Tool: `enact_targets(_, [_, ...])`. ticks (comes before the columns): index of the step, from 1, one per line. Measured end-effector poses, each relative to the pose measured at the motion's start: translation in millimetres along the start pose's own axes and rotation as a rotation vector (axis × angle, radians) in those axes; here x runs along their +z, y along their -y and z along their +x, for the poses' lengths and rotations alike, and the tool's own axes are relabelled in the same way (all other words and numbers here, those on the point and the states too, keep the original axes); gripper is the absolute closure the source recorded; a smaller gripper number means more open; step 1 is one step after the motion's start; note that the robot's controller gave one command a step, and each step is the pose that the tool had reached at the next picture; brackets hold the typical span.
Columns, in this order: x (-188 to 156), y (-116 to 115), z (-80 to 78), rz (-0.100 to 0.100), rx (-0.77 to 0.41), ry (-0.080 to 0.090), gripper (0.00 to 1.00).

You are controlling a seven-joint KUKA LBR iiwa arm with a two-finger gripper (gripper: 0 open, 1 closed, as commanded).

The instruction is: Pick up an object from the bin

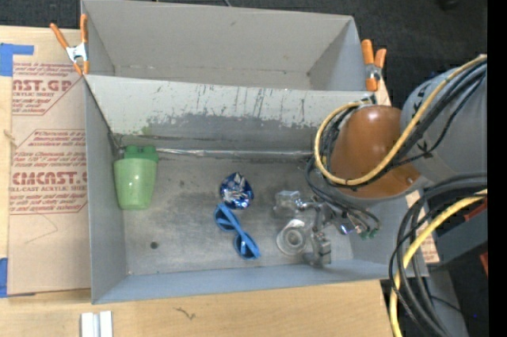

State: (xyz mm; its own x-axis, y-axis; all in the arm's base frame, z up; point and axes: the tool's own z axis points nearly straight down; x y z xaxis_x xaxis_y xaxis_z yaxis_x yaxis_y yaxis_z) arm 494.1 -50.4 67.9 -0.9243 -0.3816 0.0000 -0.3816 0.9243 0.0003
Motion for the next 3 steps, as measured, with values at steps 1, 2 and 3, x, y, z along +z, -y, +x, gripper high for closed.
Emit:
enact_targets(1, [-1.8,-0.3,-0.8,0.001,-0.001,0.0,1.0])
enact_targets(2, [-190.1,30.5,-12.7,0.005,-0.416,0.006,1.0])
enact_targets(3, [-170.7,15.6,-15.8,-0.002,-0.446,0.002,1.0])
